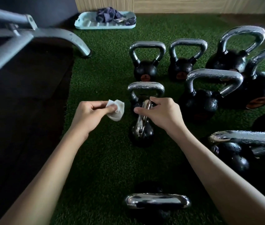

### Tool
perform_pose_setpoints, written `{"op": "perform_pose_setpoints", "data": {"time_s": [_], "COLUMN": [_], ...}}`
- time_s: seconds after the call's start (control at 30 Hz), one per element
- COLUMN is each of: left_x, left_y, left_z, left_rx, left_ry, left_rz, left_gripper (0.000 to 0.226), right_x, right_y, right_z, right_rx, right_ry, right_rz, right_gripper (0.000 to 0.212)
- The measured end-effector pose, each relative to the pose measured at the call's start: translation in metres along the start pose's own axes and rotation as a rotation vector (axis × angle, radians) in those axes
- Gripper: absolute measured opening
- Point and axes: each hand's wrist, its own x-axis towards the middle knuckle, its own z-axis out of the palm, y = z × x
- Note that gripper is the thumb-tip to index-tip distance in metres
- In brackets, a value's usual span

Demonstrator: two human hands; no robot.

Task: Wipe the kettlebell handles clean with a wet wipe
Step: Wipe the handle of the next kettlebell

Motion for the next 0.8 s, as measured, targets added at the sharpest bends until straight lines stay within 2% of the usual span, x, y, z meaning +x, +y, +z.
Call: {"op": "perform_pose_setpoints", "data": {"time_s": [0.07, 0.2, 0.27, 0.37, 0.6, 0.8], "left_x": [0.003, 0.007, 0.011, 0.016, 0.032, 0.035], "left_y": [-0.003, -0.007, -0.009, -0.012, -0.012, -0.013], "left_z": [0.0, 0.003, 0.009, 0.025, 0.089, 0.123], "left_rx": [-0.001, -0.013, -0.002, 0.019, 0.176, 0.263], "left_ry": [-0.018, -0.079, -0.103, -0.15, -0.314, -0.276], "left_rz": [-0.01, -0.034, -0.028, -0.004, 0.107, 0.155], "left_gripper": [0.03, 0.025, 0.022, 0.028, 0.032, 0.023], "right_x": [0.006, 0.006, 0.003, 0.005, 0.007, 0.007], "right_y": [-0.004, -0.001, 0.008, 0.023, 0.033, 0.033], "right_z": [0.003, -0.017, -0.03, -0.046, -0.072, -0.086], "right_rx": [-0.063, -0.08, -0.029, 0.011, -0.027, 0.005], "right_ry": [-0.01, -0.051, -0.098, -0.167, -0.229, -0.269], "right_rz": [0.002, 0.05, 0.1, 0.167, 0.266, 0.291], "right_gripper": [0.091, 0.073, 0.076, 0.081, 0.071, 0.06]}}
